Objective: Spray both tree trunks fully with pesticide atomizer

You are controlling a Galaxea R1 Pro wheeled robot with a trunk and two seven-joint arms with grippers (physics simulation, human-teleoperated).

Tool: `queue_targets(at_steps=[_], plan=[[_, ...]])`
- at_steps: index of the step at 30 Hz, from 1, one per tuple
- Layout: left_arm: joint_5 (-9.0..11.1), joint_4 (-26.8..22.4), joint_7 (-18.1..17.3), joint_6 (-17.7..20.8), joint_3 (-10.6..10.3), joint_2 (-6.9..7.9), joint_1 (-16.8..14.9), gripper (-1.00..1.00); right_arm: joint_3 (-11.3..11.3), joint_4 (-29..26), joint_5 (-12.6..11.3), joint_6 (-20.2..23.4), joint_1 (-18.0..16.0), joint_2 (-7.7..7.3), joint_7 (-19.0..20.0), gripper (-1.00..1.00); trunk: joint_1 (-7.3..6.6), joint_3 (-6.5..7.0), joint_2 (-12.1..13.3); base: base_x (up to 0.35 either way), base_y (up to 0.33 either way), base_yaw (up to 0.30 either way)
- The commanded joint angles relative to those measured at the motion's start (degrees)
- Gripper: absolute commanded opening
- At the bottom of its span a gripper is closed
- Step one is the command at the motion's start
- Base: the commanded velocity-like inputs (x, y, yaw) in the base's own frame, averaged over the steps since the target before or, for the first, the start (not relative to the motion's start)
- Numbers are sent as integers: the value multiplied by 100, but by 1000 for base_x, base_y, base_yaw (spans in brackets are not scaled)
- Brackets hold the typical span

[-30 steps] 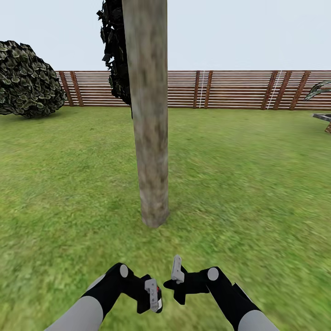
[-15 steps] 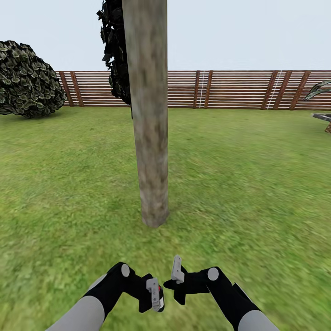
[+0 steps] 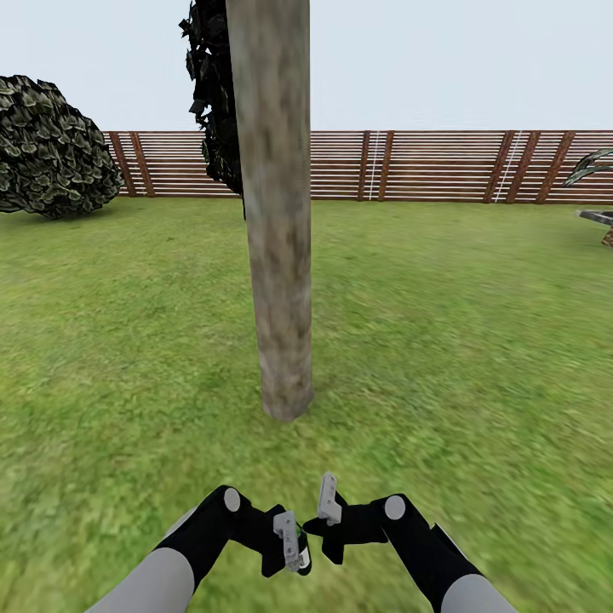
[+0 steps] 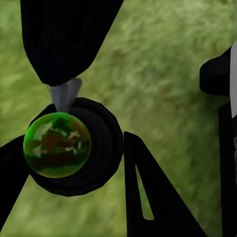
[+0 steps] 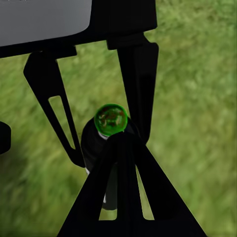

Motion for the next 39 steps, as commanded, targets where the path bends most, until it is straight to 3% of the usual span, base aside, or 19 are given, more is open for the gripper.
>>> queue_targets(at_steps=[1,8,15,18,19,27,32,33,39], plan=[[-51,-7,-7,-59,5,-2,-2,-100,-6,-5,60,-50,-2,1,2,-100,-1,-5,-2,0,0,0],[-51,1,-10,-59,3,13,-2,-100,-6,-5,60,-50,-2,1,0,-100,-1,-5,-2,0,0,0],[-102,85,-2,-59,-6,149,25,-100,-6,-5,60,-50,-2,3,0,-100,-1,-5,-2,0,0,0],[-122,88,-1,-59,-13,367,32,-100,-6,-5,60,-50,-2,5,0,-100,-1,-5,-2,0,0,0],[-135,89,-1,-59,-19,605,33,-100,-6,-5,60,-50,-2,5,0,-100,-1,-5,-2,0,0,0],[-134,89,-1,-59,-23,1144,39,-100,-6,6,60,-50,-2,-3,3,-100,-1,-5,-2,0,0,0],[-125,89,-1,-77,-14,1609,42,-100,-11,38,66,-50,-2,-33,4,-100,-1,-5,-2,0,0,0],[-106,89,-1,-188,3,1769,47,-100,-12,48,68,-50,-2,-43,5,100,-1,-5,-2,0,0,0],[-53,84,27,-375,101,2047,48,-100,-27,61,62,-59,-2,-60,-11,100,-1,-5,-2,0,0,0]])
